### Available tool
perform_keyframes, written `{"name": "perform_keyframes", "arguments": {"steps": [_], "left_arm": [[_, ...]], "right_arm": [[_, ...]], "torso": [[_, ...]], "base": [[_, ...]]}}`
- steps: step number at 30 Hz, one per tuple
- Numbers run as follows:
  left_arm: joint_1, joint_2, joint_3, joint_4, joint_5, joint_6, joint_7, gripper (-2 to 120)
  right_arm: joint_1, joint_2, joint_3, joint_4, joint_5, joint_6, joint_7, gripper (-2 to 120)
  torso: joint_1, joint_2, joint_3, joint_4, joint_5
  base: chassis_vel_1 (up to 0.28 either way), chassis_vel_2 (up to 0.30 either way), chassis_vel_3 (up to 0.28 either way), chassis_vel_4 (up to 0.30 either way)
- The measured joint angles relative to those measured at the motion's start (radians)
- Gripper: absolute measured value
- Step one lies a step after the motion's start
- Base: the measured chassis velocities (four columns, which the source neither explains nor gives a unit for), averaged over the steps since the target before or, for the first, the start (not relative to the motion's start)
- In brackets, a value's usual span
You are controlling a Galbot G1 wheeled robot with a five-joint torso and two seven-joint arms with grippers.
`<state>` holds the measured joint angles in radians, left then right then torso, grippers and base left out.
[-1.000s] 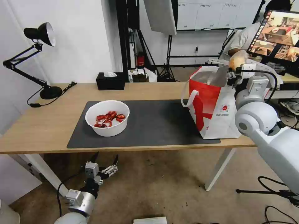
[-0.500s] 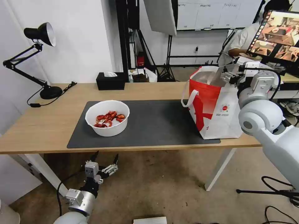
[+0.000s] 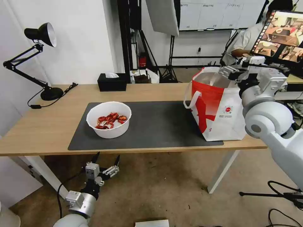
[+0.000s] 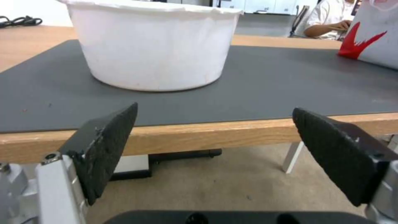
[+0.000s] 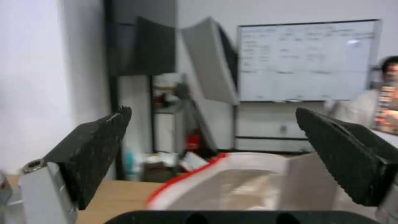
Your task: Pick up the trash from the table and place it into the takeout bag.
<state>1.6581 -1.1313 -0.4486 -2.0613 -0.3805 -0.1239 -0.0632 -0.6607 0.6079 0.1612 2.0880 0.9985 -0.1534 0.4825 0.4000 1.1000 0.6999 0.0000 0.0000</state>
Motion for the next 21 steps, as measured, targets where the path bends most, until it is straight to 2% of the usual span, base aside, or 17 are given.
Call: {"name": "perform_keyframes", "arguments": {"steps": [3, 4, 7, 12, 15, 16, 18, 19, 21], "left_arm": [[0.003, -0.003, -0.003, 0.0, 0.0, 0.0, 0.0, 100], [0.003, -0.003, -0.003, 0.0, 0.0, 0.0, 0.0, 100], [0.028, -0.021, -0.026, -0.012, 0.007, -0.006, 0.0, 100], [0.057, -0.041, -0.051, -0.024, 0.017, -0.014, 0.001, 100], [0.067, -0.047, -0.059, -0.027, 0.02, -0.018, 0.002, 100], [0.067, -0.047, -0.059, -0.027, 0.02, -0.018, 0.002, 100], [0.072, -0.047, -0.062, -0.028, 0.021, -0.019, 0.003, 100], [0.072, -0.047, -0.062, -0.028, 0.021, -0.019, 0.003, 100], [0.072, -0.047, -0.065, -0.027, 0.021, -0.02, 0.004, 100]], "right_arm": [[-0.096, -0.018, 0.026, 0.062, 0.012, 0.03, -0.106, 100], [-0.096, -0.018, 0.026, 0.062, 0.012, 0.03, -0.106, 100], [-0.147, -0.019, 0.019, 0.087, 0.012, 0.045, -0.192, 100], [-0.197, -0.007, 0.01, 0.096, 0.009, 0.071, -0.255, 100], [-0.343, 0.022, 0.061, 0.123, -0.075, 0.113, -0.282, 100], [-0.343, 0.022, 0.061, 0.123, -0.075, 0.113, -0.282, 100], [-0.467, 0.053, 0.091, 0.13, -0.153, 0.14, -0.283, 100], [-0.467, 0.053, 0.091, 0.13, -0.153, 0.14, -0.283, 100], [-0.606, 0.101, 0.124, 0.132, -0.246, 0.177, -0.28, 100]], "torso": [[0.0, 0.0, 0.0, -0.0002, 0.0], [0.0, 0.0, 0.0, -0.0002, 0.0], [0.0, 0.0, 0.0, -0.0001, 0.0], [0.0, 0.0, 0.0, 0.0007, 0.0001], [0.0, 0.0, 0.0, 0.0002, -0.0003], [0.0, 0.0, 0.0, 0.0002, -0.0003], [0.0, 0.0, 0.0, -0.0001, 0.0004], [0.0, 0.0, 0.0, -0.0001, 0.0004], [0.0, 0.0, 0.0, -0.0001, 0.0]], "base": [[0.0, 0.0, 0.0, 0.0], [0.0, 0.0, 0.0, 0.0], [0.0, 0.0, 0.0, 0.0], [0.0, 0.0, 0.0, 0.0], [0.0, 0.0, 0.0, 0.0], [0.0, 0.0, 0.0, 0.0], [0.0, 0.0, 0.0, 0.0], [0.0, 0.0, 0.0, 0.0], [0.0, 0.0, 0.0, 0.0]]}}
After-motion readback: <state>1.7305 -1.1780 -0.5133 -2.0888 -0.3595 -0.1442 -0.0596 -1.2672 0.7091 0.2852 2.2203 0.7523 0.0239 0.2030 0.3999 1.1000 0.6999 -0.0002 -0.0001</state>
